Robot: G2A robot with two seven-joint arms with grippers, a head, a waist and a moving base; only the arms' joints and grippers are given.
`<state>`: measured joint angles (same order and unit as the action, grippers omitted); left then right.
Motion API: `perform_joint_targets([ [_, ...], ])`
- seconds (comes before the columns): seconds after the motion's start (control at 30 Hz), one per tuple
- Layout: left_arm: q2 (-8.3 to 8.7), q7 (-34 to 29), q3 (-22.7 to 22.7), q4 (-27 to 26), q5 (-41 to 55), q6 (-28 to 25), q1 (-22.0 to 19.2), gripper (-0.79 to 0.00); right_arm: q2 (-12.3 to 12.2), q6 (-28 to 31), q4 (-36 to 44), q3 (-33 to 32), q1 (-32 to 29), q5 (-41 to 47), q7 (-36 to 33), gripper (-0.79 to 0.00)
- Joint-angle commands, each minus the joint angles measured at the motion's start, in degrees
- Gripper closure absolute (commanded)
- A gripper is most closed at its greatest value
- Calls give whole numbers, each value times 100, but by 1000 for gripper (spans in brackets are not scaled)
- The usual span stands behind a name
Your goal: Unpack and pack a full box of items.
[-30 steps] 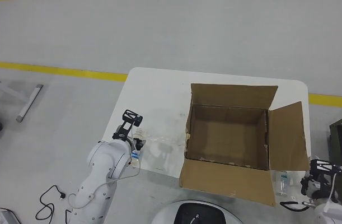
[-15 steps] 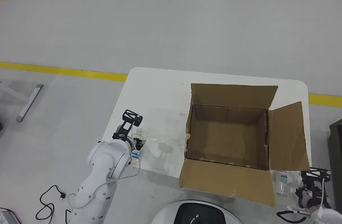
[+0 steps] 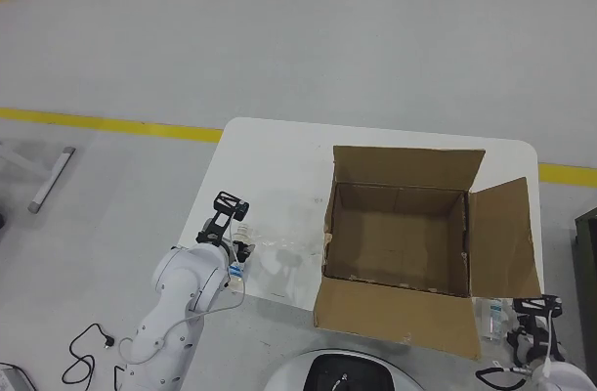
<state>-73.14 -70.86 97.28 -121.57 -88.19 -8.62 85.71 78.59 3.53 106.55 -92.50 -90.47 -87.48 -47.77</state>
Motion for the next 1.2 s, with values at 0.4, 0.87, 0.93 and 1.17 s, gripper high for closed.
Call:
perform_joint_targets([
  [0.4, 0, 0, 0, 0, 0, 0, 0, -785, -25, -67, 36, 62, 72, 67, -1, -403],
  [0.87, 0, 0, 0, 0, 0, 0, 0, -785, -18, 298, 932, -385, -361, 1359, 3304, 0],
  [0.93, 0, 0, 0, 0, 0, 0, 0, -785, -22, 452, 867, -351, -366, 1421, 3648, 0],
  [1.17, 0, 0, 0, 0, 0, 0, 0, -785, -23, 465, 828, -360, -362, 1468, 3794, 0],
])
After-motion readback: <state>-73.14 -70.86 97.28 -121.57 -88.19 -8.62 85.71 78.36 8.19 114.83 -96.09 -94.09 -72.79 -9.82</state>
